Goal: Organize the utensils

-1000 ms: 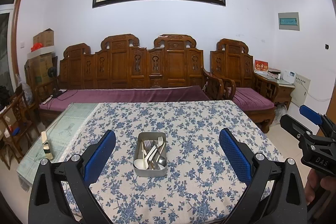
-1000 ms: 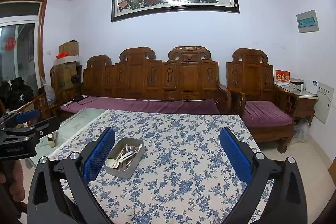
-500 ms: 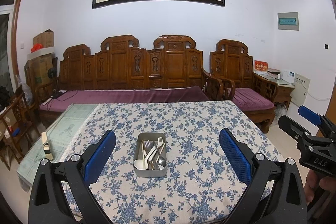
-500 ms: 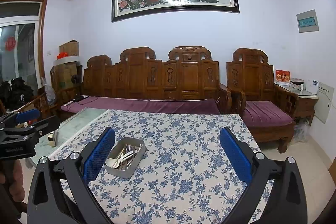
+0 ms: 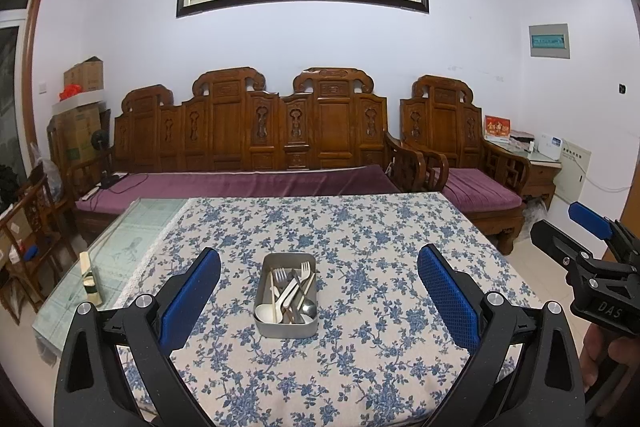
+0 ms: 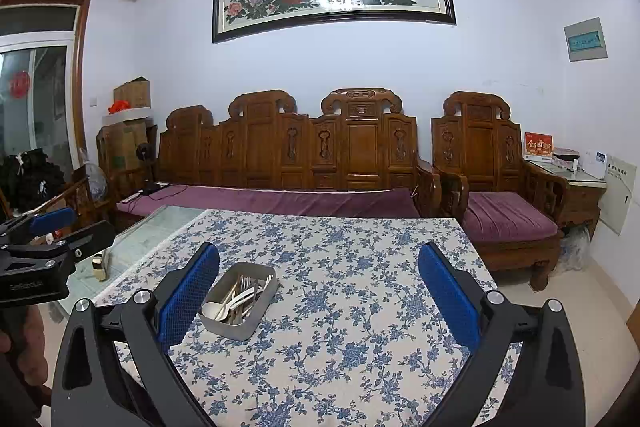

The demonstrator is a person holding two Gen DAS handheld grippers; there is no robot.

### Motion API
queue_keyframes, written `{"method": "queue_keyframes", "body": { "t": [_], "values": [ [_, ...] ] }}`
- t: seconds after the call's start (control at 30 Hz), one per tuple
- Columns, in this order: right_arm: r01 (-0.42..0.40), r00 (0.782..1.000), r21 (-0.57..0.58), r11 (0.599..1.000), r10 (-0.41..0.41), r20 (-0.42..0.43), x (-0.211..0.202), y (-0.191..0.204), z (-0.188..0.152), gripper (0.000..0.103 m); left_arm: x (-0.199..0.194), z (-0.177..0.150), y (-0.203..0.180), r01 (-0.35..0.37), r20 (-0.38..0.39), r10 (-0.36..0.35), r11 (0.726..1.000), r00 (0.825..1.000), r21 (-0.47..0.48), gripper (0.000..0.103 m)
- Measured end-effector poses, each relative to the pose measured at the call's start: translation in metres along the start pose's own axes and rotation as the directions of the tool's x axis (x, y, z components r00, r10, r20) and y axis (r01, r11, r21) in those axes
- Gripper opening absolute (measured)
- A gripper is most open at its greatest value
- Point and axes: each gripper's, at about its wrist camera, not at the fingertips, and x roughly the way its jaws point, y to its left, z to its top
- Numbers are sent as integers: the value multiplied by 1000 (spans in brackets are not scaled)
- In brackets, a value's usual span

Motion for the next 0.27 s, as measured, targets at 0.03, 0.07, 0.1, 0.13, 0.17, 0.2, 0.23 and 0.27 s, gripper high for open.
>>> {"method": "queue_keyframes", "body": {
  "t": [0.03,0.07,0.1,0.13,0.17,0.2,0.23,0.27],
  "values": [
    [0,1000,0,1000,0,0,0,0,0,100,0,0,0,-1,0,1,1000,1000,-1,95],
    [1,1000,-1,1000,-1,1,0,0,0,100,0,0,0,1,0,-1,1000,1000,0,95],
    [1,1000,-1,1000,-1,1,-1,0,0,100,0,0,0,5,0,-5,1000,1000,0,95],
    [1,1000,-1,1000,-1,0,-1,1,0,100,-1,1,0,6,1,-6,1000,1000,1,95],
    [1,1000,-1,1000,-1,0,-1,1,0,100,-1,1,1,6,2,-6,1000,1000,1,95],
    [1,1000,-1,1000,-1,1,-1,1,0,100,-2,1,1,7,2,-7,1000,1000,1,95],
    [1,1000,-1,1000,-1,1,-1,1,0,100,-2,1,2,7,3,-7,1000,1000,1,95],
    [1,1000,-1,1000,-1,1,-1,1,0,100,-2,1,2,7,3,-7,1000,1000,1,95]
  ]
}}
